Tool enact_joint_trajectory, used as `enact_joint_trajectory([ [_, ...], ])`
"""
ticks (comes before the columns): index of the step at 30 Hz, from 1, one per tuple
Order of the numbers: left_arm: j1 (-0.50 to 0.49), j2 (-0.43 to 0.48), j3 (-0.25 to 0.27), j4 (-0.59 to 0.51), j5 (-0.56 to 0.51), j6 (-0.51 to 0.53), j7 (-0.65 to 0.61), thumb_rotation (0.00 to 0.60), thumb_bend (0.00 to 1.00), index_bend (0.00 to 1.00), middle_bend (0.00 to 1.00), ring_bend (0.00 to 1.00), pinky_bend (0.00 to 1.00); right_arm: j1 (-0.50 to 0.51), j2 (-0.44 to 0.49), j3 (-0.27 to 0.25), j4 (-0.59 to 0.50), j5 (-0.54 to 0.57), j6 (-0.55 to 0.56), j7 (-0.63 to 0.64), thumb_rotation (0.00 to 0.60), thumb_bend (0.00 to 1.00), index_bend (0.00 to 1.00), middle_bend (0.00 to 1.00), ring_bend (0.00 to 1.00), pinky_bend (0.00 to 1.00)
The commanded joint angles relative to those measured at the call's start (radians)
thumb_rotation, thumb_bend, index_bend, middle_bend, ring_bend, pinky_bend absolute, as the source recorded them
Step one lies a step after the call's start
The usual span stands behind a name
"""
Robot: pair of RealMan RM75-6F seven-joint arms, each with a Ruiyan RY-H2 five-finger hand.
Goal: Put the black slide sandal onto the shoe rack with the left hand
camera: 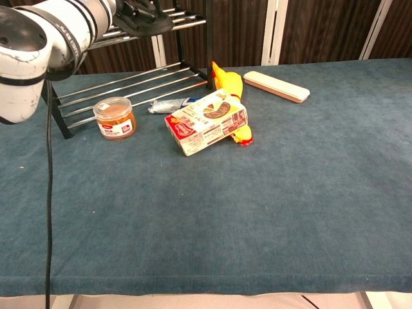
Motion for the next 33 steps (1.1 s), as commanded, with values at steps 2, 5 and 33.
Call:
enact_joint_trajectory([
  [2,-0.008,-0.024,-0.008,0.023,0.039,-0.003,-0.042,0.555,0.63,0.02,0.25,0.18,0.3,-0.001,0.001,0.0,0.0,0.001,0.001,0.002,0.6,0.18,0.0,0.0,0.0,0.12],
  [5,-0.011,-0.032,-0.009,0.028,0.048,-0.016,-0.057,0.57,0.63,0.02,0.25,0.18,0.29,-0.001,0.001,0.001,-0.001,-0.001,0.003,0.002,0.6,0.18,0.0,0.0,0.0,0.12],
  [33,0.384,0.378,0.313,-0.533,0.562,0.116,-0.244,0.479,0.47,0.02,0.18,0.14,0.25,-0.002,-0.016,0.0,-0.001,0.006,-0.01,-0.048,0.6,0.18,0.0,0.0,0.0,0.12],
])
